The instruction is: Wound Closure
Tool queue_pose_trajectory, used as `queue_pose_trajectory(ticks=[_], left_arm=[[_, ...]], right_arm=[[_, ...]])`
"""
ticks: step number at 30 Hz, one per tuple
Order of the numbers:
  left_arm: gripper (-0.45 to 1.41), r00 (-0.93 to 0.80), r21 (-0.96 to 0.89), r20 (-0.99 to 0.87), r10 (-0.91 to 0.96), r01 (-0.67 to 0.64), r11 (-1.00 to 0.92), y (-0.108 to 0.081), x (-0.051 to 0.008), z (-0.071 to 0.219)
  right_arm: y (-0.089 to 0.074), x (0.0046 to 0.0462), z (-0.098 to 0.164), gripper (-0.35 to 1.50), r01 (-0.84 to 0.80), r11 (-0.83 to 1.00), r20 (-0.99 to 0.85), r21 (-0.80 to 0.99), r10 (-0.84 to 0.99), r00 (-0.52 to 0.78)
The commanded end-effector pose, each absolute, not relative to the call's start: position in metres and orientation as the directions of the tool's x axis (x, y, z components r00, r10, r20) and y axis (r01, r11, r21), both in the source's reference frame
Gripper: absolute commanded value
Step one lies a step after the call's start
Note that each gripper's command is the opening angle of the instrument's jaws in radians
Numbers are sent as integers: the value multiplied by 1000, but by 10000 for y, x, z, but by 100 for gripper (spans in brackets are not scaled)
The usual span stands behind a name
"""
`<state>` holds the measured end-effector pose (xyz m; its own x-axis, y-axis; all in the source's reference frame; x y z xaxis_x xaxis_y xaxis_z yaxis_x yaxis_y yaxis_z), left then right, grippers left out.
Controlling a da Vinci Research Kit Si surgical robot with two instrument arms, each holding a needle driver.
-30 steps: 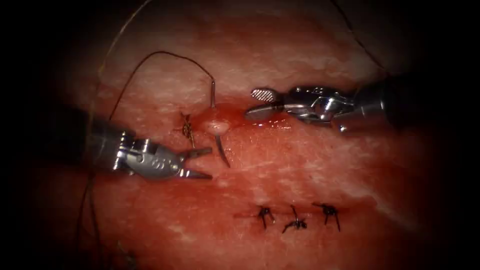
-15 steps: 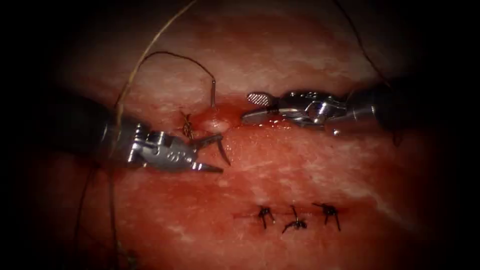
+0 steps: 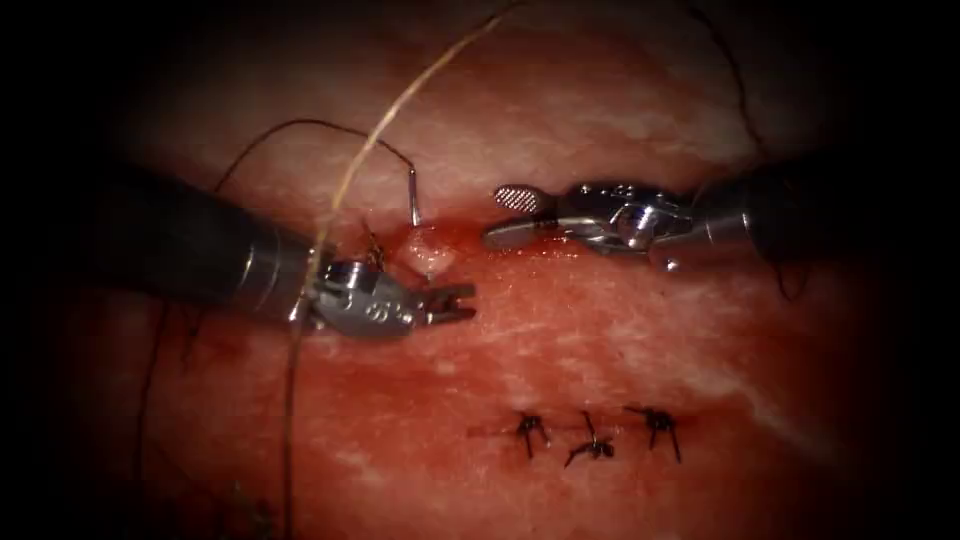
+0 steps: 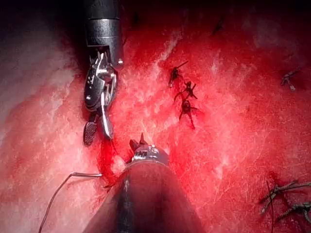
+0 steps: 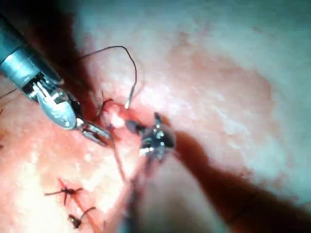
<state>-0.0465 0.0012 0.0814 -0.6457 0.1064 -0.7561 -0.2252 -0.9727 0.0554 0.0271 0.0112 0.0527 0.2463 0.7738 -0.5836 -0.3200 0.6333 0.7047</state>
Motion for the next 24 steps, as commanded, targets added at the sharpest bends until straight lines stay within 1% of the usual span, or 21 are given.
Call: queue_pose_trajectory(ticks=[1,8,13,15,16,18,19,22,24], left_arm=[[-45,-632,26,-763,133,-236,-971,5,-467,817],[-45,-463,-267,-793,395,-319,-909,-7,-472,811],[-45,-345,-451,-765,543,-314,-835,-17,-483,793],[-45,-279,-546,-739,613,-286,-787,-23,-490,779],[-45,-279,-546,-739,613,-286,-787,-23,-490,779],[-45,-233,-609,-718,656,-244,-754,-29,-494,765],[-45,-214,-635,-714,667,-202,-745,-34,-498,750],[-45,-216,-648,-711,669,-170,-743,-37,-501,736],[-45,-226,-593,-755,615,-165,-788,-39,-503,727]], right_arm=[[105,277,532,131,-320,633,-583,705,774,247],[104,277,531,131,-322,632,-583,704,774,246],[103,277,531,131,-322,632,-583,704,774,246],[102,277,530,131,-322,633,-583,704,774,246],[102,277,530,131,-322,633,-583,704,774,246],[101,277,530,131,-322,633,-583,704,774,246],[99,277,529,131,-322,633,-583,704,774,246],[98,277,528,133,-322,632,-583,705,775,246],[96,276,526,135,-323,623,-574,712,782,243]])
